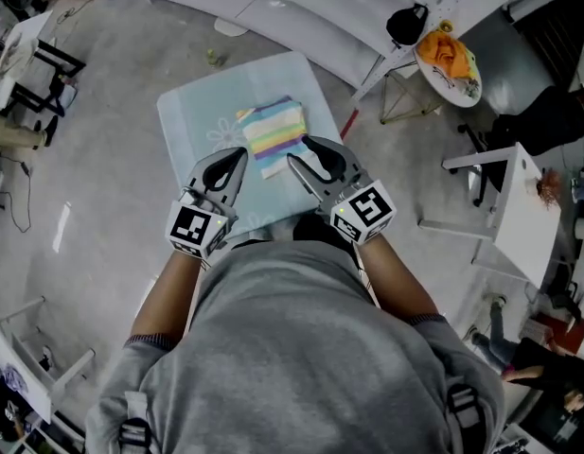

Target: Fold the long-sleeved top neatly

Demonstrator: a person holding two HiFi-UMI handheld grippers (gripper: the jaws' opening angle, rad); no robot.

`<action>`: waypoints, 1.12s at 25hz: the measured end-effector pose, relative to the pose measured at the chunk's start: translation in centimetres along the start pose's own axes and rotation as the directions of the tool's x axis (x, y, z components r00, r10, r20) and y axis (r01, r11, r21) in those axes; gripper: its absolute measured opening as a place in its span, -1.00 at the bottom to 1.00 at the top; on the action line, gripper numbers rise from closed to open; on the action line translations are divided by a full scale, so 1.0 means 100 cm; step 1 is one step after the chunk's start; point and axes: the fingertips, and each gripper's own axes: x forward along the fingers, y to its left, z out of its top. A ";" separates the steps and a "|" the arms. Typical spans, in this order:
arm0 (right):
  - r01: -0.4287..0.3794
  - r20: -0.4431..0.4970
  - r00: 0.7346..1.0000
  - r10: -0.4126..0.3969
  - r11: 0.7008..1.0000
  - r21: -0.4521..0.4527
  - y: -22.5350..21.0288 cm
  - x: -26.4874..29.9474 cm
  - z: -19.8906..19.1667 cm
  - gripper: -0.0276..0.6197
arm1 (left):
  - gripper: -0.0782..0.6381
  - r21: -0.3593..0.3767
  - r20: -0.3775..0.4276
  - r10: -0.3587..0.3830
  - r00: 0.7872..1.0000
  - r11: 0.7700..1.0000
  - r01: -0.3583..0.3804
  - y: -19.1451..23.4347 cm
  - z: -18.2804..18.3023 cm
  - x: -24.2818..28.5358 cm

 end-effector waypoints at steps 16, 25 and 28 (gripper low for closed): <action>0.080 0.040 0.996 -0.076 0.992 -0.096 0.003 -0.021 0.035 -0.90 | -0.74 -0.022 0.081 -0.070 0.994 0.997 0.072 -0.017 0.042 0.006; 0.078 0.045 0.996 -0.074 0.993 -0.086 0.004 -0.023 0.034 -0.90 | -0.73 -0.009 0.075 -0.080 0.994 0.997 0.081 -0.025 0.041 0.005; 0.076 0.038 0.997 -0.073 0.993 -0.087 0.004 -0.021 0.033 -0.90 | -0.73 -0.011 0.076 -0.079 0.994 0.997 0.080 -0.025 0.041 0.004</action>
